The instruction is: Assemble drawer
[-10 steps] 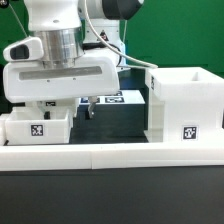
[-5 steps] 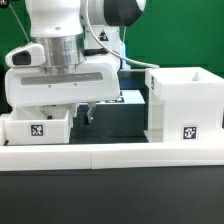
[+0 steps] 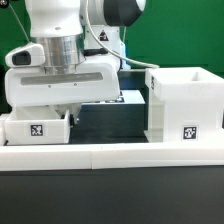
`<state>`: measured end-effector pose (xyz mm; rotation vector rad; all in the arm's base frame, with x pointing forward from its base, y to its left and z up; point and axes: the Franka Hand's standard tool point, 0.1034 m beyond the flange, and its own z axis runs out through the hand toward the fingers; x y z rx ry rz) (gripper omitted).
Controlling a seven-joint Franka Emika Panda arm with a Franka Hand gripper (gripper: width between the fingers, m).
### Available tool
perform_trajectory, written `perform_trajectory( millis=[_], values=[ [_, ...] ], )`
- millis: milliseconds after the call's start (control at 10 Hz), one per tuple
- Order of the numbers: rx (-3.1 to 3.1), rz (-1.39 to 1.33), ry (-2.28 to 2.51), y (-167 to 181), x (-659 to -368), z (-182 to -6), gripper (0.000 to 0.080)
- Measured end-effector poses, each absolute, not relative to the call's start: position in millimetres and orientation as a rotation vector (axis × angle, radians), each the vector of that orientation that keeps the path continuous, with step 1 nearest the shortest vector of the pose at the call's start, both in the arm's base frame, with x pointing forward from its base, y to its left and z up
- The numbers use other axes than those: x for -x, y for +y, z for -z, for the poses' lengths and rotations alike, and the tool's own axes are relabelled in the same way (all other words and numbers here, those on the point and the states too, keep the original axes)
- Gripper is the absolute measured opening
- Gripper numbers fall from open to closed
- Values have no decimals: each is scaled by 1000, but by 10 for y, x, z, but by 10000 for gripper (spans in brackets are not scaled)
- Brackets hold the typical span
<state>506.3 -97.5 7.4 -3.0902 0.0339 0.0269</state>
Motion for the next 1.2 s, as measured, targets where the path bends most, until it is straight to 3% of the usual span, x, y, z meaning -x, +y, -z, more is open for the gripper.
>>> perform_trajectory(
  millis=[100,700,1000,1200],
  values=[
    [3090,-26,34,-974,-5066,-78,42],
    [3090,-27,15,-962,-5072,-98,42],
    [3064,-33,-75,-772,-5129,-308,42],
    [3056,-18,-123,-679,-5164,-352,42]
  ],
)
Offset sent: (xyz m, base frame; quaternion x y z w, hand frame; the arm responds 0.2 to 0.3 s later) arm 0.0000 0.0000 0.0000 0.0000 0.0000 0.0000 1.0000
